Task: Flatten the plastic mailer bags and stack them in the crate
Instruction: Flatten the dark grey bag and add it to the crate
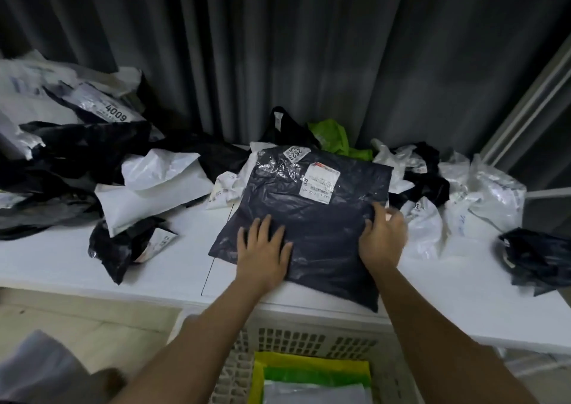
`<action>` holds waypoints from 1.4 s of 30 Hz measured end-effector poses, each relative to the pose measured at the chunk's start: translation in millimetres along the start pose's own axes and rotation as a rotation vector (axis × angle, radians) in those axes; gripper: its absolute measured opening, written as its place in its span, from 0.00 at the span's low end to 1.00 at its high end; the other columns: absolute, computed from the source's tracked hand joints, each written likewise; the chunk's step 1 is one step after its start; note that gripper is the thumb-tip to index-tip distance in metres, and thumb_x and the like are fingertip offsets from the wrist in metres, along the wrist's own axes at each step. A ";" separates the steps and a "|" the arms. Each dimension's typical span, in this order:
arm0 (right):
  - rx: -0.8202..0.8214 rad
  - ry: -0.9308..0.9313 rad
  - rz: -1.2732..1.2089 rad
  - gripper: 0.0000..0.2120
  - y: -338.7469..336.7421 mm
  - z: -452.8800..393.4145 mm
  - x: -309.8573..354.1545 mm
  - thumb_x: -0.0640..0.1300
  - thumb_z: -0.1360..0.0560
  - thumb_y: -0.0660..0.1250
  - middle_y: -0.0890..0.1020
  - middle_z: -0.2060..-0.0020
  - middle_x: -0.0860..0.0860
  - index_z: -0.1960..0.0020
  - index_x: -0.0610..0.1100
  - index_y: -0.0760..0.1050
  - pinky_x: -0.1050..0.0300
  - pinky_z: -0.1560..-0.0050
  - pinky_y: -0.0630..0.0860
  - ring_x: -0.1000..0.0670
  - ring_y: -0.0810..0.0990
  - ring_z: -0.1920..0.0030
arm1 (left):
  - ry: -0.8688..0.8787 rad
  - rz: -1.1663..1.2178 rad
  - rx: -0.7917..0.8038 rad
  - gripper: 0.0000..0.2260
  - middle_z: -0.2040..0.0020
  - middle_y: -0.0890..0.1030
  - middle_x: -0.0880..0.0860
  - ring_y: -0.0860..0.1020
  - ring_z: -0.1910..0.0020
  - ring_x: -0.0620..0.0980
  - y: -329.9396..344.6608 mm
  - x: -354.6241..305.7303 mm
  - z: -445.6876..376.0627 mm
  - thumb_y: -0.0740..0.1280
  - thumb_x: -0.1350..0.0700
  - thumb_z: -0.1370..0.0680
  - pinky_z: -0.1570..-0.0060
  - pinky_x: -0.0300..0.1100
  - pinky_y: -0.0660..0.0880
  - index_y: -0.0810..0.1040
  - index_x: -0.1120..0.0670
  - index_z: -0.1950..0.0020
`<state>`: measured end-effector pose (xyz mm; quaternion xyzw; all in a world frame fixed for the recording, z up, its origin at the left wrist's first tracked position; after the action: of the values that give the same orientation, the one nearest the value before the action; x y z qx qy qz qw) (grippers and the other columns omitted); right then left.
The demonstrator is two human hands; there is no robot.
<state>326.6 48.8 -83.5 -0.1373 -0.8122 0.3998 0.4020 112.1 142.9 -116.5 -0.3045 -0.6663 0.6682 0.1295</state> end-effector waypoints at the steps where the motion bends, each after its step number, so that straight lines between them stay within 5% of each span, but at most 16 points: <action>1: -0.050 -0.049 0.105 0.20 -1.8 4.2 5.7 0.36 0.25 0.64 0.71 0.36 0.38 0.34 0.44 0.73 0.44 0.42 0.67 0.36 0.70 0.39 | 0.013 -0.032 0.006 0.32 0.21 0.50 0.51 0.47 0.23 0.53 0.4 -4.4 -5.5 0.35 0.38 0.24 0.27 0.56 0.42 0.57 0.45 0.23; 3: -0.044 -0.202 0.227 0.20 9.4 22.4 27.4 0.43 0.26 0.62 0.71 0.34 0.40 0.34 0.46 0.74 0.38 0.38 0.64 0.36 0.68 0.35 | 0.060 -0.075 0.047 0.24 0.21 0.47 0.50 0.43 0.23 0.54 4.2 -14.2 -19.2 0.43 0.42 0.18 0.28 0.60 0.39 0.53 0.43 0.23; 5: 0.136 -0.315 0.289 0.22 31.6 48.5 52.6 0.53 0.24 0.53 0.68 0.29 0.43 0.32 0.51 0.72 0.37 0.32 0.52 0.35 0.62 0.29 | 0.097 -0.092 0.116 0.23 0.21 0.44 0.49 0.40 0.23 0.56 10.9 -19.8 -29.6 0.45 0.43 0.18 0.30 0.63 0.35 0.50 0.42 0.22; 8: 0.506 -0.246 0.416 0.26 75.6 72.8 44.2 0.61 0.20 0.42 0.45 0.22 0.49 0.23 0.59 0.51 0.32 0.30 0.34 0.35 0.39 0.24 | 0.078 -0.108 0.224 0.24 0.21 0.41 0.48 0.37 0.23 0.57 30.7 -12.3 -33.4 0.44 0.42 0.18 0.33 0.67 0.32 0.46 0.40 0.22; 12: 0.593 -0.109 0.413 0.29 91.3 81.4 14.7 0.67 0.22 0.42 0.38 0.22 0.50 0.24 0.62 0.39 0.30 0.31 0.32 0.35 0.34 0.25 | 0.004 -0.120 0.246 0.24 0.22 0.39 0.47 0.35 0.24 0.57 51.2 9.3 -26.5 0.43 0.39 0.19 0.34 0.68 0.31 0.41 0.38 0.23; 20: 0.610 -0.099 0.399 0.31 90.8 81.4 14.4 0.70 0.24 0.42 0.39 0.22 0.51 0.24 0.64 0.38 0.29 0.31 0.34 0.35 0.34 0.25 | -0.023 -0.101 0.194 0.25 0.22 0.38 0.45 0.35 0.24 0.54 58.3 15.0 -24.1 0.43 0.37 0.20 0.33 0.69 0.34 0.40 0.36 0.24; 25: 0.489 -0.074 0.250 0.29 70.0 64.2 19.1 0.63 0.22 0.53 0.51 0.22 0.47 0.24 0.56 0.56 0.36 0.29 0.45 0.39 0.49 0.25 | -0.030 -0.024 0.295 0.26 0.22 0.38 0.46 0.36 0.24 0.53 53.3 13.7 -26.8 0.43 0.35 0.21 0.32 0.67 0.34 0.42 0.36 0.24; 28: 0.211 0.076 0.181 0.28 34.5 38.7 4.9 0.54 0.23 0.61 0.58 0.26 0.41 0.26 0.46 0.61 0.42 0.33 0.57 0.38 0.58 0.29 | -0.152 0.069 0.076 0.25 0.21 0.45 0.52 0.42 0.23 0.54 24.5 27.9 -32.3 0.50 0.40 0.19 0.30 0.64 0.41 0.51 0.43 0.22; 32: 0.355 0.389 0.062 0.33 29.9 24.8 -25.8 0.52 0.23 0.62 0.66 0.31 0.39 0.24 0.43 0.53 0.41 0.34 0.61 0.37 0.62 0.31 | -0.447 0.116 0.039 0.28 0.26 0.58 0.63 0.57 0.27 0.62 5.0 64.7 -30.5 0.57 0.45 0.19 0.32 0.60 0.58 0.54 0.57 0.24; 36: 0.294 0.581 -0.386 0.26 25.1 23.8 -33.6 0.50 0.25 0.67 0.76 0.40 0.41 0.33 0.36 0.66 0.47 0.38 0.70 0.39 0.74 0.39 | -0.485 0.155 0.088 0.26 0.32 0.66 0.64 0.64 0.32 0.64 -3.9 72.6 -26.3 0.61 0.47 0.20 0.36 0.56 0.64 0.61 0.62 0.29; 42: 0.295 0.433 -0.720 0.04 -10.9 37.1 -15.0 0.41 0.21 0.64 0.81 0.53 0.45 0.51 0.43 0.77 0.51 0.46 0.77 0.43 0.80 0.49 | -0.495 0.463 0.085 0.26 0.37 0.74 0.64 0.72 0.37 0.63 -14.2 76.2 -3.3 0.56 0.42 0.19 0.40 0.50 0.67 0.71 0.64 0.37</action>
<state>308.9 13.7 -96.7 0.1323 -0.6396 0.3079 0.6918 51.2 190.8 -120.4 -0.2708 -0.5623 0.7606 -0.1788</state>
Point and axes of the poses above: each hand's wrist, its own z-axis away from the middle knuckle, its own y-axis out of the palm, x = y × z, the point moved 6 cm from there along -z, towards the middle knuckle
